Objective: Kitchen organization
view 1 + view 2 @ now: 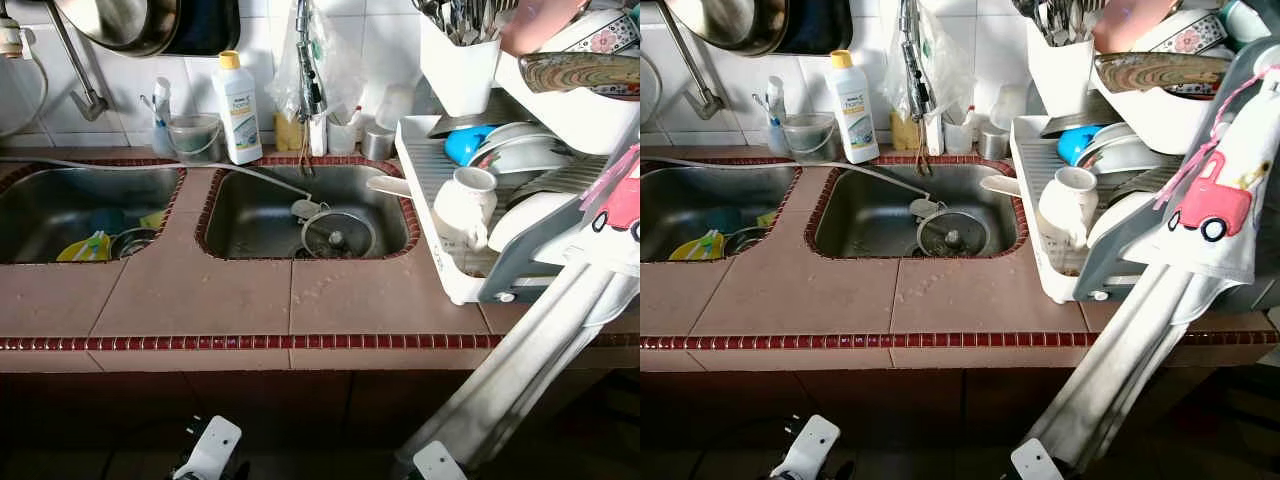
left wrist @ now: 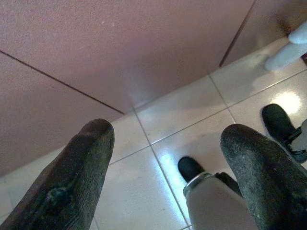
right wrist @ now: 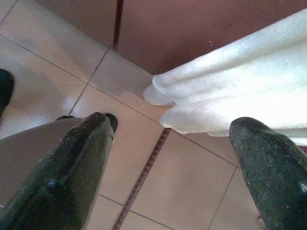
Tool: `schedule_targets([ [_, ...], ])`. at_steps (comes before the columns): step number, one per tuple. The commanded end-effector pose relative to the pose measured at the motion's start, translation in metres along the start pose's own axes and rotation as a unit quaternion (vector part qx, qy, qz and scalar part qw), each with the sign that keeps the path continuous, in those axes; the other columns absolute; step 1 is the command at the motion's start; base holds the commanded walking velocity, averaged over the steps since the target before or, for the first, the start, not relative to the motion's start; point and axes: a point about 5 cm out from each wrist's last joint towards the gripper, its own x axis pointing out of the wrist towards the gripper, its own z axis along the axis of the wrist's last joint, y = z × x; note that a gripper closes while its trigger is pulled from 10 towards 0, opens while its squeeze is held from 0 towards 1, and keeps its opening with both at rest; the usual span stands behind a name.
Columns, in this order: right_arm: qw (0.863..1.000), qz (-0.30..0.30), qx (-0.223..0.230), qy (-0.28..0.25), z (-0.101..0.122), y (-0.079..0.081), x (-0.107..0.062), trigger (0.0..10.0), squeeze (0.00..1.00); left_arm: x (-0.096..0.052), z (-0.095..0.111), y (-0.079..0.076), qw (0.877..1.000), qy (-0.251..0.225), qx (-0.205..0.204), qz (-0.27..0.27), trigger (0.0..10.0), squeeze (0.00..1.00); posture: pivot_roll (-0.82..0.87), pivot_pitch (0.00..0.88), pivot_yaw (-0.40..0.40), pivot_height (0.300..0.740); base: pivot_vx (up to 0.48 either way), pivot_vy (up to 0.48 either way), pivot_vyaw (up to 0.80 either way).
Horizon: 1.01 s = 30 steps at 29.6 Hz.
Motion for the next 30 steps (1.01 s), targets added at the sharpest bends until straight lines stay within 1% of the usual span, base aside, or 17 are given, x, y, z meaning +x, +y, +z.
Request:
schedule_targets([
  [1, 1.0, 0.008, -0.006, -0.002, -0.002, 0.001, -0.001, 10.0, 0.0, -0.001, -0.005, -0.005, 1.0, 0.006, 0.023, -0.004, 10.0, 0.0, -0.11, 0.0, -0.01, 0.74, 0.0, 0.0, 0.0],
  [3, 1.0, 0.01, -0.01, -0.011, 0.0, 0.002, -0.001, 10.0, 0.0, -0.001, -0.004, -0.005, 1.0, 0.001, 0.012, -0.002, 10.0, 0.0, -0.1, 0.0, -0.015, 0.74, 0.0, 0.0, 0.0],
  [4, 1.0, 0.01, -0.004, -0.017, 0.001, 0.002, -0.001, 10.0, 0.0, -0.001, -0.002, -0.003, 1.0, -0.003, -0.001, 0.003, 10.0, 0.0, -0.1, 0.0, -0.018, 0.74, 0.0, 0.0, 0.0],
  [6, 1.0, 0.009, 0.003, -0.021, 0.002, 0.001, -0.001, 10.0, 0.0, -0.001, 0.0, -0.001, 1.0, -0.008, -0.009, 0.005, 10.0, 0.0, -0.1, 0.0, -0.022, 0.74, 0.0, 0.0, 0.0],
  [7, 1.0, 0.01, 0.011, -0.023, 0.002, 0.001, -0.001, 10.0, 0.0, -0.001, 0.0, 0.001, 1.0, -0.01, -0.029, 0.005, 10.0, 0.0, -0.09, 0.0, -0.026, 0.74, 0.0, 0.0, 0.0],
  [9, 1.0, 0.01, 0.015, -0.023, 0.002, 0.0, -0.001, 10.0, 0.0, -0.001, 0.001, 0.003, 0.999, -0.012, -0.041, 0.007, 10.0, 0.0, -0.09, 0.0, -0.028, 0.74, 0.0, 0.0, 0.0],
  [11, 1.0, 0.006, 0.022, -0.021, 0.0, -0.003, -0.002, 10.0, 0.0, -0.001, 0.002, 0.007, 0.999, -0.018, -0.041, 0.014, 10.0, 0.0, -0.08, 0.0, -0.031, 0.74, 0.0, 0.0, 0.0],
  [12, 1.0, 0.006, 0.022, -0.021, 0.0, -0.003, -0.002, 10.0, 0.0, -0.001, 0.002, 0.007, 0.999, -0.018, -0.041, 0.014, 10.0, 0.0, -0.08, 0.0, -0.031, 0.74, 0.0, 0.0, 0.0],
  [13, 1.0, 0.005, 0.021, -0.021, -0.001, -0.004, -0.002, 10.0, 0.0, -0.002, 0.002, 0.009, 0.998, -0.019, -0.05, 0.017, 10.0, 0.0, -0.08, 0.0, -0.034, 0.74, 0.0, 0.0, 0.0],
  [16, 1.0, 0.0, 0.02, -0.019, -0.002, -0.007, -0.003, 10.0, 0.0, -0.003, 0.001, 0.015, 0.998, -0.02, -0.048, 0.027, 10.0, 0.0, -0.08, 0.0, -0.041, 0.74, 0.0, 0.0, 0.0],
  [20, 1.0, -0.001, 0.02, -0.02, -0.002, -0.01, -0.003, 10.0, 0.0, -0.004, 0.0, 0.018, 0.998, -0.019, -0.05, 0.031, 10.0, 0.0, -0.07, 0.0, -0.051, 0.74, 0.0, 0.0, 0.0],
  [25, 1.0, 0.0, 0.019, -0.025, 0.001, -0.012, -0.002, 10.0, 0.0, -0.004, 0.0, 0.018, 0.998, -0.019, -0.055, 0.032, 10.0, 0.0, -0.08, 0.0, -0.049, 0.74, 0.0, 0.0, 0.0],
  [30, 0.999, -0.003, 0.023, -0.03, 0.005, -0.015, -0.001, 10.0, 0.0, -0.004, 0.0, 0.015, 0.998, -0.022, -0.059, 0.028, 10.0, 0.0, -0.08, 0.0, -0.039, 0.74, 0.0, 0.0, 0.0],
])
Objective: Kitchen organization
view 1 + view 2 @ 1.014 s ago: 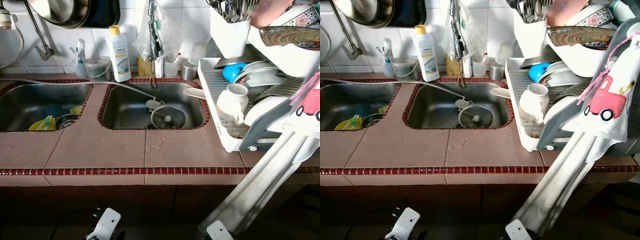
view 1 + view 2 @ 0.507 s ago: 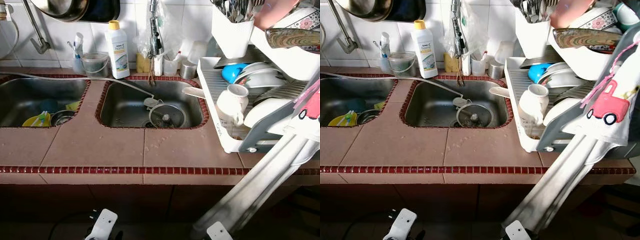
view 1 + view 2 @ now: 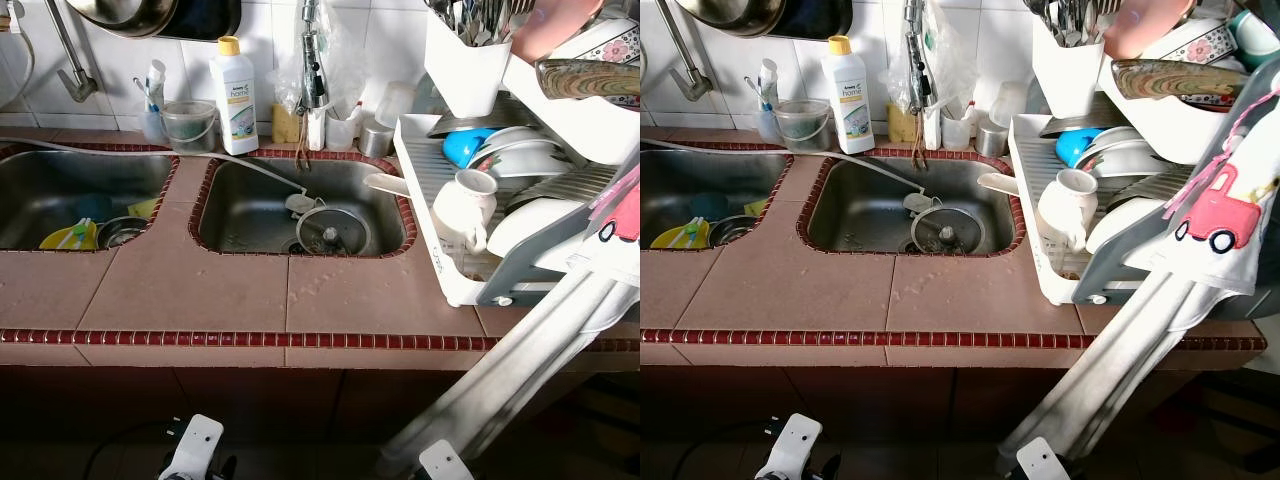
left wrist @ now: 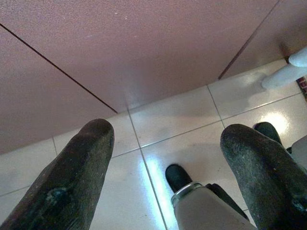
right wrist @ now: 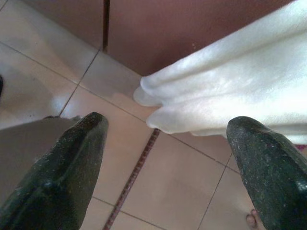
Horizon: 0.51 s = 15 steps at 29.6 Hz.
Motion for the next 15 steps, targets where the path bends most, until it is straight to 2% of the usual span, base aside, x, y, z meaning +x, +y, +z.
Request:
schedule_targets([
  [1, 1.0, -0.008, 0.008, -0.004, 0.0006, -0.0059, -0.0005, 10.0, 0.0, 0.0007, 0.0034, 0.0006, 1.0, -0.008, 0.0, 0.0, 10.0, 0.0, -0.08, 0.0, -0.039, 0.74, 0.0, 0.0, 0.0],
  [15, 1.0, -0.007, 0.025, 0.009, -0.0039, 0.0012, -0.001, 10.0, 0.0, -0.0008, -0.0008, 0.0007, 1.0, -0.002, 0.001, 0.0, 10.0, 0.0, -0.08, 0.0, -0.023, 0.74, 0.0, 0.0, 0.0],
])
